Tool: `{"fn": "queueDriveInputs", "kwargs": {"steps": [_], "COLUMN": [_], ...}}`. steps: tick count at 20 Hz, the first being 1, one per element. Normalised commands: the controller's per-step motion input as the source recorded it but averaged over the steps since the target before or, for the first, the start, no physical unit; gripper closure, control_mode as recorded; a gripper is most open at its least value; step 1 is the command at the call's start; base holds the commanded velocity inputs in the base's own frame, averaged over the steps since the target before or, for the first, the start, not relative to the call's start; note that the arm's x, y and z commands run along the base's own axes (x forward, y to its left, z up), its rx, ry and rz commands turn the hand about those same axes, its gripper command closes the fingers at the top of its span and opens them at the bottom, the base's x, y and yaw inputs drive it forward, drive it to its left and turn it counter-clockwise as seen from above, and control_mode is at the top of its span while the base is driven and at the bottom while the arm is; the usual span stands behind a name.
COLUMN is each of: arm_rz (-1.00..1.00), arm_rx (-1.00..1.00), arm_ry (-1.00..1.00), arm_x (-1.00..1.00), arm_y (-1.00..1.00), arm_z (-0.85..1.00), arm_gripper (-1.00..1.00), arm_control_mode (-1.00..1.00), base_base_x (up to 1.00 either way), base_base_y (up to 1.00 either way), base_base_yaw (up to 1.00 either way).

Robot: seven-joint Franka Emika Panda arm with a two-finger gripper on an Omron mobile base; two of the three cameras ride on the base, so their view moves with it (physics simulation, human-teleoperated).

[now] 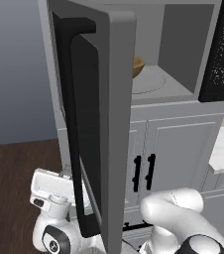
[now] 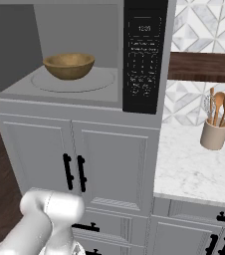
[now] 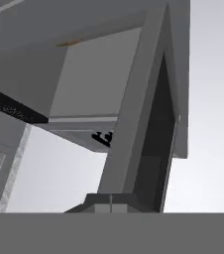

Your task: Open the microwave, place the bowl with waffle inside the microwave, then close the microwave door and turn it on.

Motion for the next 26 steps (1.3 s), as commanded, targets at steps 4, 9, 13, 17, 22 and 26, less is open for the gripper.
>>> {"fn": "queueDriveInputs", "kwargs": {"steps": [4, 9, 13, 17, 22, 26], "arm_rz": [0.0, 0.04, 0.11, 0.16, 0.22, 0.24], "arm_rx": [-0.1, 0.02, 0.17, 0.25, 0.31, 0.39], "arm_ry": [-0.2, -0.31, -0.31, -0.27, -0.13, 0.0], "arm_x": [-0.04, -0.25, -0.4, -0.49, -0.57, -0.5], "arm_y": [0.91, 0.28, -0.02, -0.23, -0.61, -0.99], "arm_z": [0.02, 0.34, 0.63, 0.71, 0.68, 0.54], "arm_gripper": [1.0, 1.0, 1.0, 1.0, 1.0, 1.0], "arm_control_mode": [-1.0, -1.0, -1.0, -1.0, -1.0, -1.0], "base_base_x": [0.0, 0.0, 0.0, 0.0, 0.0, 0.0], "base_base_y": [0.0, 0.0, 0.0, 0.0, 0.0, 0.0], "base_base_yaw": [0.0, 0.0, 0.0, 0.0, 0.0, 0.0]}}
